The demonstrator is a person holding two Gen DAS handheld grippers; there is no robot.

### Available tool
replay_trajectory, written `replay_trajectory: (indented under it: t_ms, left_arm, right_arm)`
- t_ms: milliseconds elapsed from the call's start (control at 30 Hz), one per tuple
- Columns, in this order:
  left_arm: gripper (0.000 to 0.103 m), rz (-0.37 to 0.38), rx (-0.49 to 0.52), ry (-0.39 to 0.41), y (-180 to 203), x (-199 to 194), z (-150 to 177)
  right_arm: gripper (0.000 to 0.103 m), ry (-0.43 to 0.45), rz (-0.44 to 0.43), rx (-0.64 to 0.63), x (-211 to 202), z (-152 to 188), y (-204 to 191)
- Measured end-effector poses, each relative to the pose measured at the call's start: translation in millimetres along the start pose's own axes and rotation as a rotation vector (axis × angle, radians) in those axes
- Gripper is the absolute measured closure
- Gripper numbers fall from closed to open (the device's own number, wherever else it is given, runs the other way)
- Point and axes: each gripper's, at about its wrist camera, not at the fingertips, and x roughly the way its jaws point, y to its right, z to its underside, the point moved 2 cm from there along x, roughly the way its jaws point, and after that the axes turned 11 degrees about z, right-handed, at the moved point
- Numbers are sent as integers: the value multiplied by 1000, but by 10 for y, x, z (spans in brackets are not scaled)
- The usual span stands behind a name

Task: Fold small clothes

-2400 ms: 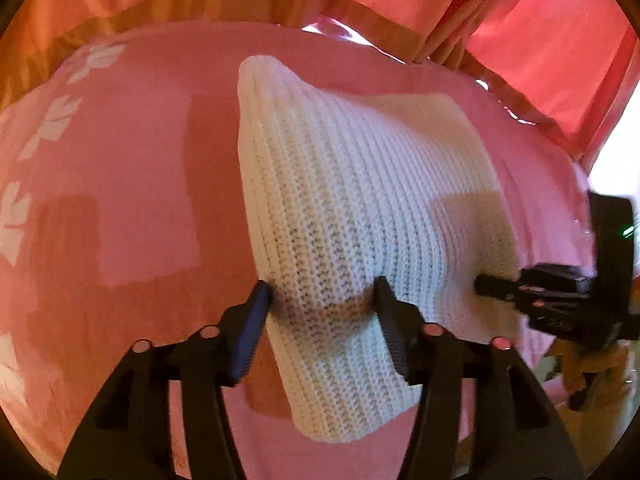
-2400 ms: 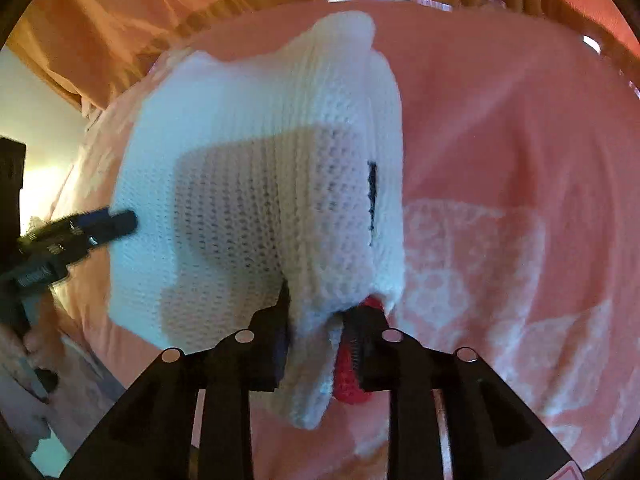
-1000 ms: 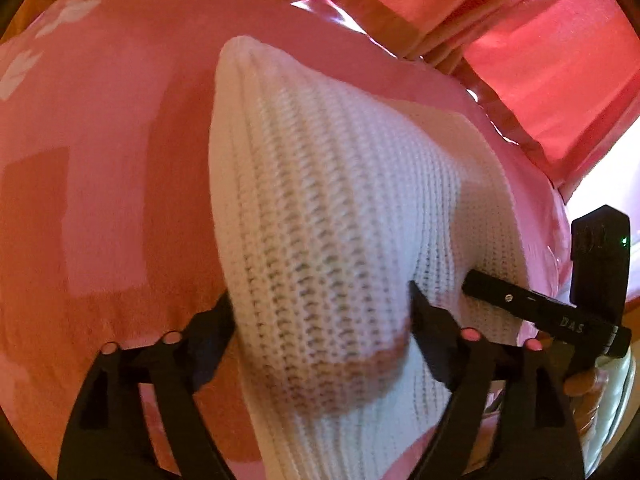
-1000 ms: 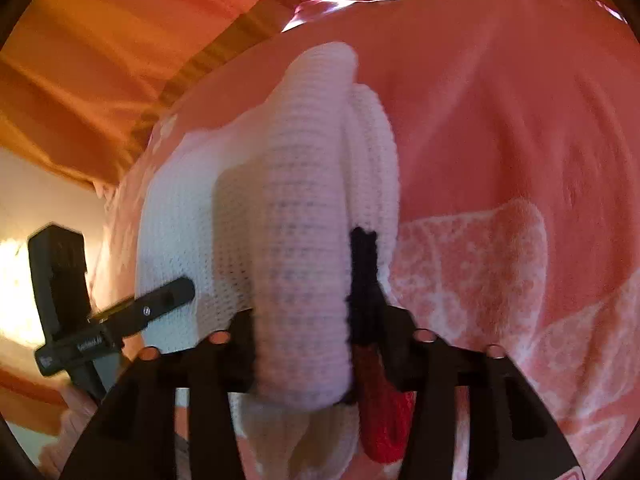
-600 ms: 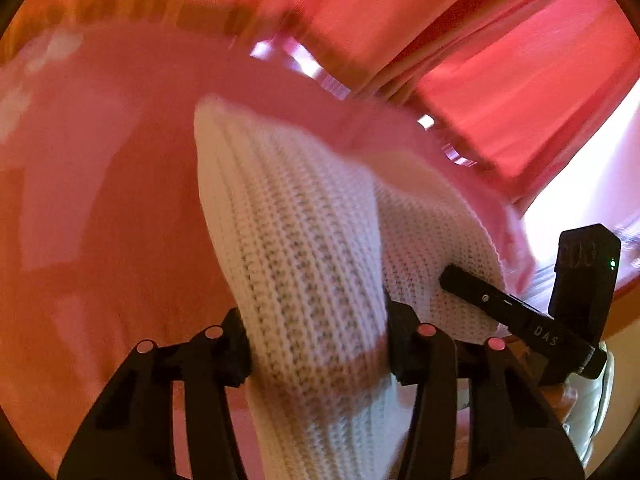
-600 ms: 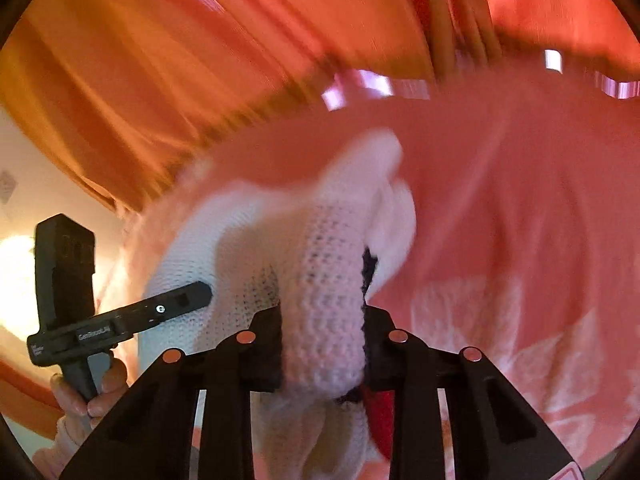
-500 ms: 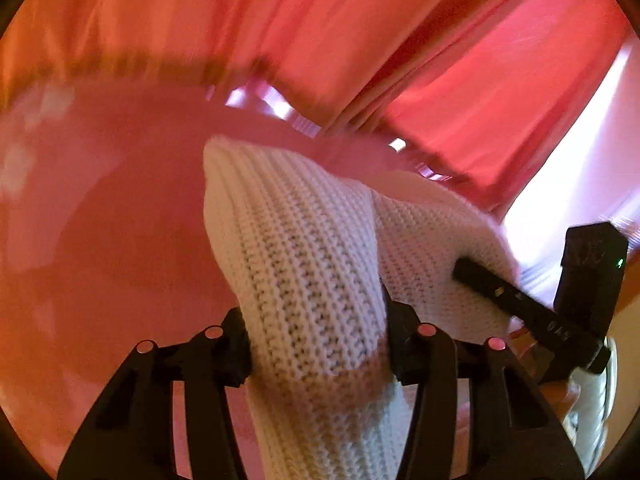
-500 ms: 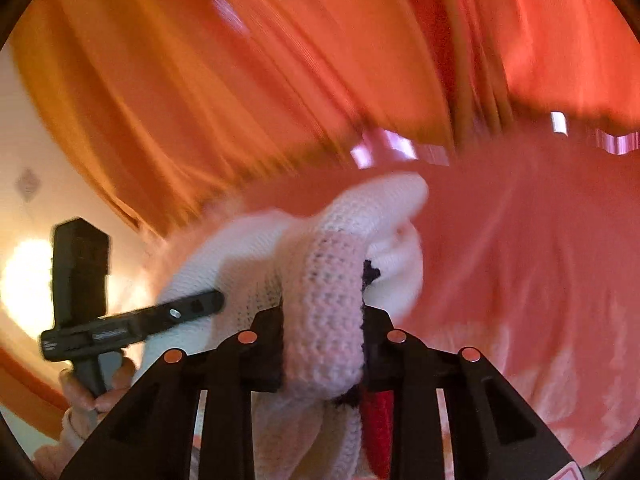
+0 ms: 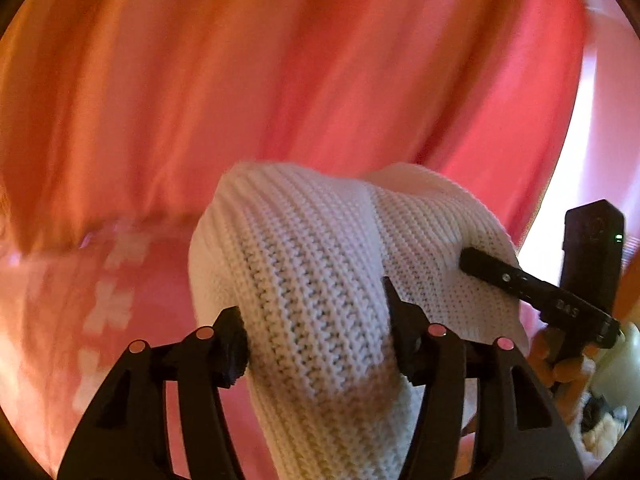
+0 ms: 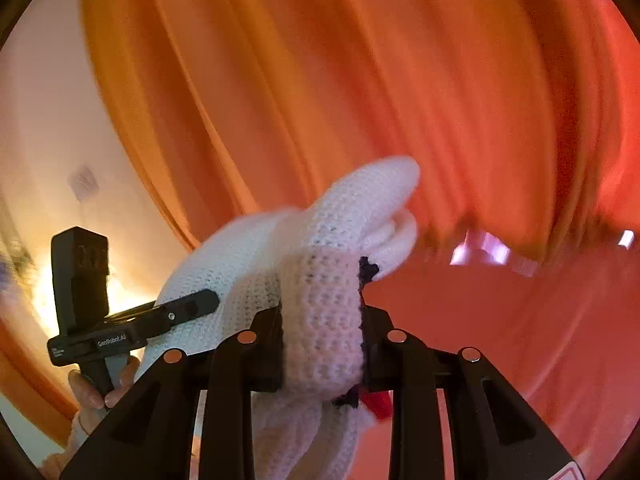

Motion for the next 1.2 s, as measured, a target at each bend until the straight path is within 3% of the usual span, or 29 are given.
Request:
replay_trajectory:
  t_ms: [167, 233, 267, 300, 433, 567, 667, 767, 800, 867, 900, 933, 967, 1000, 1100, 1200]
  left_arm:
    - [56, -157, -253, -179, -1259, 550, 816]
    - [56, -177, -349, -296, -1638, 618, 1283]
    - [55, -163, -355, -348, -1694, 595, 1418]
    - [53, -150, -348, -350, -1686, 543, 1438]
    - [43, -133, -281, -297, -1638, 395, 1401]
    - [19, -53, -362, -181, -1767, 361, 1189]
    - [15, -26, -430, -162, -1935, 514, 1097]
    - [14, -24, -500, -204, -2082, 724, 1106]
    - [14, -14, -523, -219, -2140, 798, 1125]
    - [15, 21, -571, -231, -2232, 887, 1191]
    - [19, 45, -597, -224, -2269, 922, 1200]
    - [37, 55, -589, -216, -2267, 928, 1178]
    - [54, 62, -557, -212, -2224, 914, 1134]
    - [59, 75, -501, -200, -2135, 870, 1036]
    - [64, 163, -346, -116, -1820, 675, 754]
    - [63, 229, -202, -39, -1516, 465, 447]
  right_arm:
    - [78, -332, 57, -15, 1560, 957, -22]
    - [75, -443, 56, -8, 1839, 1393, -3]
    - [73, -460, 54, -10, 1852, 1557, 2]
    - [67, -463, 43, -15, 1805, 1683, 19]
    - [50, -417, 87, -46, 1622, 1551, 93]
    - [37, -361, 96, 23, 1591, 1231, 183]
    - [34, -432, 45, 99, 1898, 1097, 337]
    - [31, -559, -40, 146, 2313, 1191, 338]
    - [25, -603, -83, 166, 2446, 1243, 317]
    - [26, -632, -122, 192, 2552, 1333, 305]
    - [38, -635, -152, 196, 2588, 1349, 270]
    - [53, -622, -165, 183, 2584, 1334, 228]
    - [57, -607, -170, 169, 2550, 1300, 190]
    - [64, -576, -160, 144, 2453, 1214, 142]
    - [72, -438, -165, 63, 2033, 903, -46]
    - [73, -272, -178, -22, 1471, 554, -285]
